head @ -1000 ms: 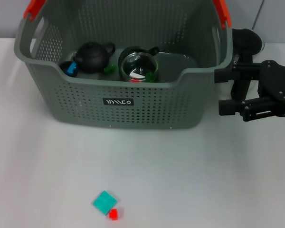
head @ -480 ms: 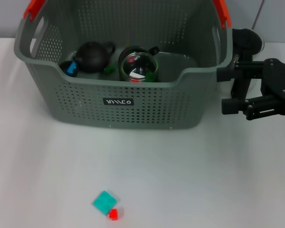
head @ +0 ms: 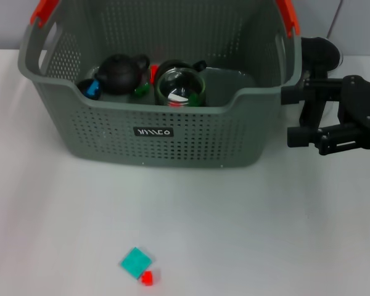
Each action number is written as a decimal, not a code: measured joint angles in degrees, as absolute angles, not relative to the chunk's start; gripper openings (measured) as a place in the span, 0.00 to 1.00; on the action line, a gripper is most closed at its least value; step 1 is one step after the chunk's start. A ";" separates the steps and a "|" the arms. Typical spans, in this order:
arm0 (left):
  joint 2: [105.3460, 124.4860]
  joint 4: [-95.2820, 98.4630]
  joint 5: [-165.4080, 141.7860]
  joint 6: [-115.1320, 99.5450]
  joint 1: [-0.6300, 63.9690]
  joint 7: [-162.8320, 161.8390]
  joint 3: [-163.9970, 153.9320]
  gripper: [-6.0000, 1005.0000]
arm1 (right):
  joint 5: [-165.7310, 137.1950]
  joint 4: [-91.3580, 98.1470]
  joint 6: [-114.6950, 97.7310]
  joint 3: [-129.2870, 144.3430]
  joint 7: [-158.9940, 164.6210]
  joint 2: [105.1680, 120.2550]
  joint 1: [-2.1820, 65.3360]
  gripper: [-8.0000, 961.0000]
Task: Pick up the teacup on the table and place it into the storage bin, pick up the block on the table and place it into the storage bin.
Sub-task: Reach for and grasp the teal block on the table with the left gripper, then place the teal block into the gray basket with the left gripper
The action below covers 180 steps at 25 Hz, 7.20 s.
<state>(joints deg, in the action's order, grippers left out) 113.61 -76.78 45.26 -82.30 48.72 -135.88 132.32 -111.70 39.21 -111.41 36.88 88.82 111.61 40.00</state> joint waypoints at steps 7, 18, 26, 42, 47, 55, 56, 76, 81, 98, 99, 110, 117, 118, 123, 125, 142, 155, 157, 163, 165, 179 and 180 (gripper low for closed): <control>117.32 -98.95 51.40 -105.91 41.07 -135.02 132.60 0.95 | -111.60 38.91 -111.44 35.47 88.51 111.70 39.99 0.98; 123.62 -109.16 46.71 -114.00 28.33 -133.75 121.91 0.96 | -111.60 38.76 -111.38 35.14 88.41 112.02 39.99 0.98; 124.41 -104.78 37.03 -112.95 25.15 -120.96 112.33 0.96 | -111.63 38.69 -110.85 35.34 87.89 112.44 40.31 0.98; 124.05 -97.10 30.19 -106.12 27.26 -95.28 107.85 0.96 | -111.62 35.08 -106.91 34.69 91.08 113.57 40.79 0.98; 123.93 -95.65 25.06 -105.70 27.42 -93.12 101.36 0.96 | -111.57 33.61 -106.78 32.50 91.21 113.63 40.34 0.98; 124.09 -93.21 22.30 -105.44 27.74 -90.55 94.18 0.96 | -111.53 32.53 -105.52 31.20 90.87 113.85 39.87 0.98; 124.20 -92.43 22.30 -105.18 27.72 -89.96 92.89 0.96 | -111.53 32.52 -105.45 31.20 90.86 113.91 39.87 0.98; 124.57 -85.61 23.99 -99.15 29.63 -89.52 80.90 0.95 | -110.11 32.51 -105.32 30.85 90.45 114.08 38.74 0.98; 124.71 -82.83 25.46 -97.68 31.35 -89.79 79.95 0.91 | -109.66 32.51 -105.48 30.84 90.09 114.01 38.17 0.98; 124.63 -78.02 26.03 -94.17 33.38 -90.36 79.15 0.88 | -109.59 32.52 -105.32 30.51 89.53 113.81 37.62 0.98; 124.62 -77.85 26.02 -94.12 33.45 -90.43 79.16 0.88 | -109.59 32.52 -105.31 30.50 89.53 113.81 37.62 0.98; 124.53 -77.14 26.04 -93.75 33.21 -90.53 79.61 0.84 | -109.60 32.52 -105.25 30.40 89.35 113.84 37.47 0.98; 124.45 -76.39 25.96 -93.21 33.01 -90.52 79.67 0.74 | -109.60 32.52 -105.02 30.41 89.30 114.02 37.44 0.98; 124.45 -76.30 25.99 -93.17 32.98 -90.48 79.68 0.74 | -109.60 32.52 -105.01 30.41 89.30 114.04 37.44 0.98; 124.45 -76.05 25.86 -92.97 32.96 -90.26 79.76 0.74 | -109.60 32.52 -104.95 30.41 89.29 114.09 37.42 0.98; 124.45 -75.95 25.89 -92.86 32.96 -90.23 79.81 0.74 | -109.60 32.52 -104.95 30.41 89.29 114.11 37.35 0.98; 124.36 -74.90 25.62 -92.60 32.87 -90.27 79.85 0.51 | -109.60 32.52 -104.80 30.41 89.23 114.17 37.18 0.98; 124.49 -75.90 25.94 -94.77 33.24 -90.71 80.02 0.42 | -109.60 32.52 -104.76 30.41 88.94 114.17 37.11 0.98; 124.51 -76.06 26.05 -95.54 33.57 -90.94 80.48 0.40 | -109.60 32.52 -104.76 30.41 88.72 114.17 37.10 0.98; 124.46 -79.89 28.44 -99.65 35.20 -91.04 89.73 0.43 | -109.60 32.52 -104.77 30.41 88.55 114.17 37.00 0.98; 124.33 -81.04 30.83 -101.48 37.07 -90.95 98.19 0.44 | -109.60 32.52 -104.97 30.41 88.29 114.16 37.00 0.98; 115.46 -65.81 44.18 -87.17 51.12 -104.29 142.10 0.49 | -109.82 33.25 -106.23 31.30 87.68 113.51 37.58 0.98; 115.08 -64.06 44.08 -84.77 51.40 -105.53 142.04 0.50 | -109.87 33.28 -106.26 31.51 87.60 113.45 37.67 0.98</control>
